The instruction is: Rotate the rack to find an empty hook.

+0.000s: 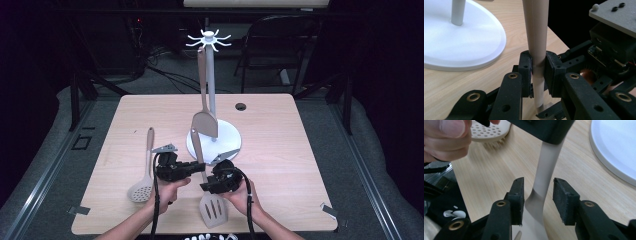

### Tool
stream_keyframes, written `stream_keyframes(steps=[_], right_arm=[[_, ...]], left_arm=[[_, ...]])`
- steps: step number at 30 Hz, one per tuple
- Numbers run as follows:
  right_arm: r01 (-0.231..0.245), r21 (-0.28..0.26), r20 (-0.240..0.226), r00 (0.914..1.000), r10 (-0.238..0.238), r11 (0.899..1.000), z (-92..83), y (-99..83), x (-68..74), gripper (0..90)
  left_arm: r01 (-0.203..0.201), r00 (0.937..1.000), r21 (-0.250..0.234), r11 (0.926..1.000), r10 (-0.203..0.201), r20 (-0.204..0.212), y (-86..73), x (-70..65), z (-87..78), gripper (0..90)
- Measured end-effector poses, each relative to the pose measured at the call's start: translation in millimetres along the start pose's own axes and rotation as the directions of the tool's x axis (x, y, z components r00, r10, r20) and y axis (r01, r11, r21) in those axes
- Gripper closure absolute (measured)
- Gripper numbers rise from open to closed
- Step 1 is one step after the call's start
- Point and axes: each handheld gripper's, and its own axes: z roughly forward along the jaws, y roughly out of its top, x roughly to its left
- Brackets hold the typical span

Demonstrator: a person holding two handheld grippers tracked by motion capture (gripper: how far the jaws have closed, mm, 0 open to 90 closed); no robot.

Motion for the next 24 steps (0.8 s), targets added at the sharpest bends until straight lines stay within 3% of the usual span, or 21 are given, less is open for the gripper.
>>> stream_keyframes(steps=[5,9,17,24], right_arm=[[0.02,-0.01,-0.007,0.9998,-0.02,1.0,-18.6,0.3,-5.6,51.0],[0.007,-0.034,-0.006,1.0,-0.007,0.999,-34.2,-2.6,-13.3,46.5],[-0.002,-0.098,0.069,0.9976,0.009,0.995,-56.5,-5.3,-27.4,41.3],[0.02,-0.086,0.155,0.9879,-0.007,0.996,-60.3,-6.5,-37.0,38.6]], left_arm=[[0.007,0.9998,-0.014,0.9999,-0.007,0.018,2.6,-4.3,-3.6,77.5],[0.023,0.9988,-0.033,0.9992,-0.022,0.044,6.0,-6.9,-9.0,77.8],[-0.045,0.9981,-0.07,0.9965,0.048,0.039,14.7,-15.9,-19.0,77.7],[-0.091,0.9955,-0.07,0.9934,0.092,0.02,21.1,-19.8,-21.9,77.7]])
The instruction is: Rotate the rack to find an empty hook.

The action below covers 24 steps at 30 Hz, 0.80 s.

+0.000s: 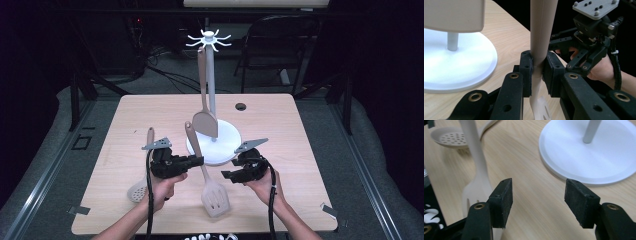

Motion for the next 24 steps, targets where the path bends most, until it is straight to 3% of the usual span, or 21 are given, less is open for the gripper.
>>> stream_keyframes(steps=[2,9,15,24], right_arm=[[0.001,0.01,0.017,0.9999,-0.001,1.0,-0.4,-0.5,-3.7,36.4],[0.017,0.018,0.061,0.998,-0.018,1.0,-6.0,-1.9,-8.8,32.6],[0.021,0.009,0.105,0.9942,-0.022,1.0,-13.0,-13.0,-17.1,29.7],[0.025,0.02,0.117,0.9927,-0.027,1.0,-14.4,-19.4,-24.9,20.4]], left_arm=[[-0.001,1.0,0.003,1.0,0.001,-0.001,1.1,-0.1,-0.3,77.7],[-0.064,0.9979,0.011,0.9979,0.064,-0.003,12.6,-6.1,0.9,77.8],[-0.078,0.9969,-0.003,0.9969,0.078,0.001,25.4,-9.2,-5.2,77.7],[-0.138,0.9899,0.016,0.9903,0.138,-0.03,42.8,-12.2,-5.2,77.8]])
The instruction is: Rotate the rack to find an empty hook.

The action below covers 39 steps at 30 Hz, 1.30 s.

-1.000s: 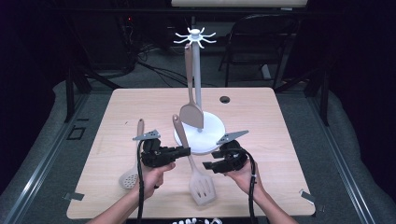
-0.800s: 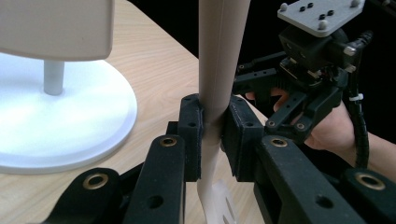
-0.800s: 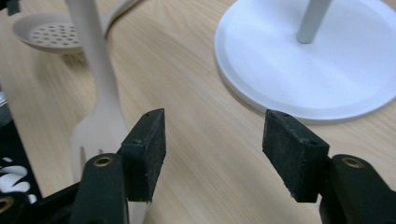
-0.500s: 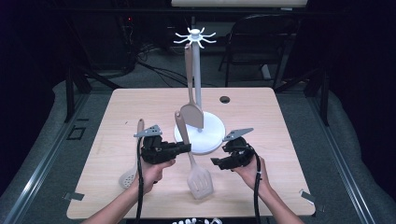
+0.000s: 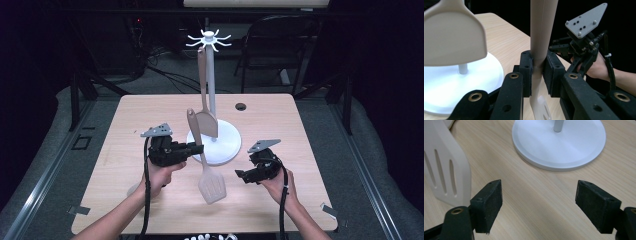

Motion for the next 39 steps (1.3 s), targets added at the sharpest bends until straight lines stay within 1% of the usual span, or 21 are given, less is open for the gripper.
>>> stream_keyframes(steps=[1,5,6,9,12,15,18,19,21,23,26,29,31,34,36,39], right_arm=[[0.006,0.011,0.007,1.0,-0.006,1.0,0.6,-0.5,-0.1,19.4],[0.017,0.023,0.012,0.9998,-0.017,1.0,1.8,-0.6,1.9,16.8],[0.017,0.021,0.008,0.9998,-0.018,1.0,2.1,-0.7,2.6,16.6],[0.032,0.02,0.018,0.9993,-0.033,0.999,4.2,-1.0,4.5,14.8],[0.053,0.034,0.028,0.9981,-0.054,0.998,5.9,-0.8,5.3,12.9],[0.055,0.038,0.036,0.9978,-0.056,0.998,5.4,-1.0,4.5,12.2],[0.055,0.045,0.046,0.9973,-0.057,0.997,5.1,-0.9,3.8,12.3],[0.058,0.048,0.046,0.9971,-0.06,0.997,5.3,-0.6,3.5,12.4],[0.055,0.044,0.052,0.997,-0.057,0.998,5.7,-0.4,3.7,12.4],[0.067,0.059,0.049,0.9964,-0.07,0.996,5.2,0.5,2.7,12.3],[0.074,0.063,0.043,0.9961,-0.076,0.995,6.8,1.6,2.3,12.2],[0.078,0.068,0.047,0.9956,-0.081,0.995,7.1,1.9,2.4,12.2],[0.081,0.067,0.047,0.9953,-0.085,0.994,5.7,2.0,2.0,12.3],[0.078,0.045,0.057,0.9951,-0.08,0.996,3.4,2.9,2.5,12.6],[0.077,0.043,0.057,0.9952,-0.08,0.996,2.5,3.3,2.3,12.7],[0.08,0.055,0.059,0.9948,-0.083,0.995,2.3,2.9,0.8,12.7]], left_arm=[[-0.004,1.0,0.002,1.0,0.004,-0.002,1.6,-0.1,0.5,77.7],[-0.019,0.9998,-0.001,0.9998,0.019,-0.001,8.2,-0.5,2.5,77.7],[-0.027,0.9996,0.0,0.9996,0.027,0.0,10.2,-0.5,2.6,77.7],[-0.042,0.9991,0.003,0.9991,0.042,-0.007,15.3,-0.1,3.8,77.7],[-0.044,0.999,0.001,0.999,0.044,-0.011,19.6,1.6,4.7,77.7],[-0.044,0.999,0.0,0.999,0.044,-0.01,22.5,2.6,6.0,77.7],[-0.065,0.9978,0.016,0.9978,0.065,-0.014,25.5,2.0,7.7,77.7],[-0.066,0.9977,0.017,0.9977,0.066,-0.014,26.3,1.6,8.7,77.7],[-0.079,0.9967,0.027,0.9965,0.079,-0.017,28.0,1.5,9.7,77.7],[-0.084,0.9963,0.03,0.996,0.084,-0.017,29.1,1.8,10.7,77.7],[-0.089,0.9958,0.031,0.9955,0.09,-0.018,30.8,2.0,12.5,77.7],[-0.094,0.9953,0.032,0.995,0.095,-0.019,33.3,1.7,14.4,77.7],[-0.104,0.9943,0.035,0.994,0.105,-0.019,35.6,1.4,16.1,77.6],[-0.117,0.9929,0.045,0.9922,0.118,-0.019,38.8,0.0,18.8,77.7],[-0.13,0.9911,0.053,0.9901,0.131,-0.022,41.2,-1.0,20.4,77.7],[-0.143,0.9893,0.06,0.9879,0.144,-0.02,45.2,-1.5,22.3,77.7]])
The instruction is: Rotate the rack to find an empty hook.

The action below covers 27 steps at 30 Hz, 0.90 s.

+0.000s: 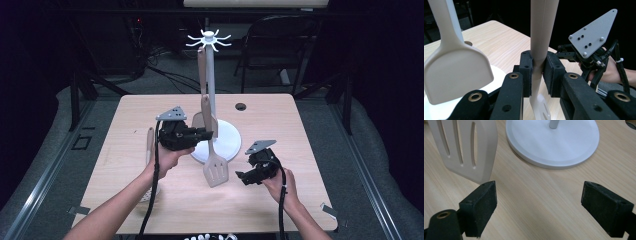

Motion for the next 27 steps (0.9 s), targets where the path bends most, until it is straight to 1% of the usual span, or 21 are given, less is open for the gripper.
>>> stream_keyframes(steps=[3,4,6,10,15,19,24,25,27], right_arm=[[-0.009,-0.003,0.004,1.0,0.009,1.0,0.8,-0.5,-2.0,12.8],[-0.015,-0.005,0.007,0.9999,0.015,1.0,1.0,-0.9,-2.8,12.8],[-0.014,0.0,0.008,0.9999,0.014,1.0,1.0,-1.3,-4.4,12.9],[-0.021,0.0,0.012,0.9997,0.021,1.0,1.0,-1.7,-5.6,12.9],[-0.022,-0.007,0.012,0.9997,0.023,1.0,0.8,-1.6,-6.4,13.0],[-0.018,-0.006,0.013,0.9997,0.018,1.0,0.0,-1.6,-7.3,13.0],[-0.016,0.016,0.013,0.9998,0.016,1.0,0.9,-1.6,-7.4,13.3],[-0.02,0.016,0.007,0.9998,0.02,1.0,1.5,-1.7,-7.4,13.3],[-0.02,0.012,0.01,0.9998,0.02,1.0,1.6,-1.7,-7.8,13.3]], left_arm=[[-0.005,1.0,-0.004,1.0,0.005,0.0,4.5,1.3,0.6,77.6],[-0.009,1.0,0.002,1.0,0.009,-0.002,6.4,1.9,0.3,77.7],[-0.01,0.9999,-0.007,0.9999,0.01,-0.005,9.1,3.5,0.5,77.7],[-0.019,0.9997,-0.004,0.9998,0.019,-0.016,15.1,7.1,-0.1,77.7],[-0.019,0.9996,-0.007,0.9998,0.019,-0.019,21.8,10.9,-0.2,77.6],[-0.027,0.9993,0.0,0.9996,0.027,-0.025,31.1,13.2,-0.1,77.6],[-0.04,0.9985,-0.008,0.9992,0.04,-0.039,43.4,14.6,0.3,77.6],[-0.045,0.9982,-0.007,0.999,0.044,-0.041,45.7,14.7,0.8,77.6],[-0.051,0.9979,-0.008,0.9987,0.051,-0.041,50.0,14.8,1.9,77.6]])
